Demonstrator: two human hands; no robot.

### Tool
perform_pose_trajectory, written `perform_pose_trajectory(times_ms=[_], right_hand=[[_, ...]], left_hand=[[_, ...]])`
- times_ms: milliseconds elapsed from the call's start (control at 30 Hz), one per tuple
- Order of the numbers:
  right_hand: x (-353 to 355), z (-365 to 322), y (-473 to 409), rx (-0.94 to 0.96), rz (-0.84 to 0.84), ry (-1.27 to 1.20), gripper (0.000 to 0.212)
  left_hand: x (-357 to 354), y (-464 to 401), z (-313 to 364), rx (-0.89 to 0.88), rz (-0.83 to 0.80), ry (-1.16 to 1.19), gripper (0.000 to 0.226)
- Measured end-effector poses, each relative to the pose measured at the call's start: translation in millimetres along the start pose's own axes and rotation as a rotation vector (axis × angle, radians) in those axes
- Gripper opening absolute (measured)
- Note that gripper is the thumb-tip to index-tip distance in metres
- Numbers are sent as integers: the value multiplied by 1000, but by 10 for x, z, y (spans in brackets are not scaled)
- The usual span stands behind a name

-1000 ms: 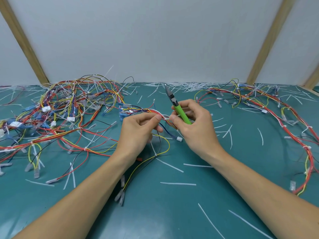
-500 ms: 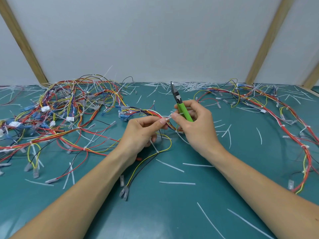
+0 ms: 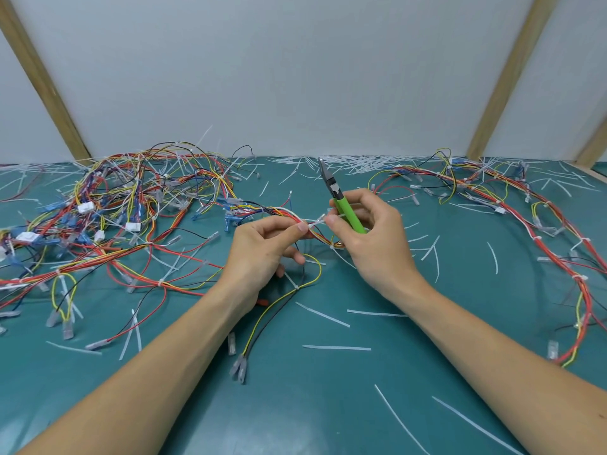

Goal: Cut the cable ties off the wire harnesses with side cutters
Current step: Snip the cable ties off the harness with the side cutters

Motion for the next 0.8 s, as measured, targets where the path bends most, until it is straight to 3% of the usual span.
perform_pose_trajectory(times_ms=[133,267,367,500,600,700,800], right_hand=[[143,-94,-14,81,145,11,14],[286,-419,31,340,261,76,16],[161,-584,119,474,151,60,18],[-126,-336,180,370,-94,217,21],[-67,-120,80,259,-96,349,23],[11,41,-35,103,-149,351,23],[-19,185,-75,-104,-329,292,22]], left_hand=[[45,-23,-5,20,41,22,17],[33,-22,-31,28,38,9,19],[29,-28,-38,27,51,13,18],[65,-38,-35,28,95,51,11],[84,-42,-35,36,108,77,12],[86,-44,-34,39,110,92,14],[77,-46,-28,38,108,94,13]])
Point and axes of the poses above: each hand's wrist, its own y-axis away from the middle knuckle, its own x-axis out of the back of the hand, z = x × y, the point moved 8 cm from there along -y, towards the middle knuckle, and after that the axes turned 9 degrees about z, right-handed, at the moved point
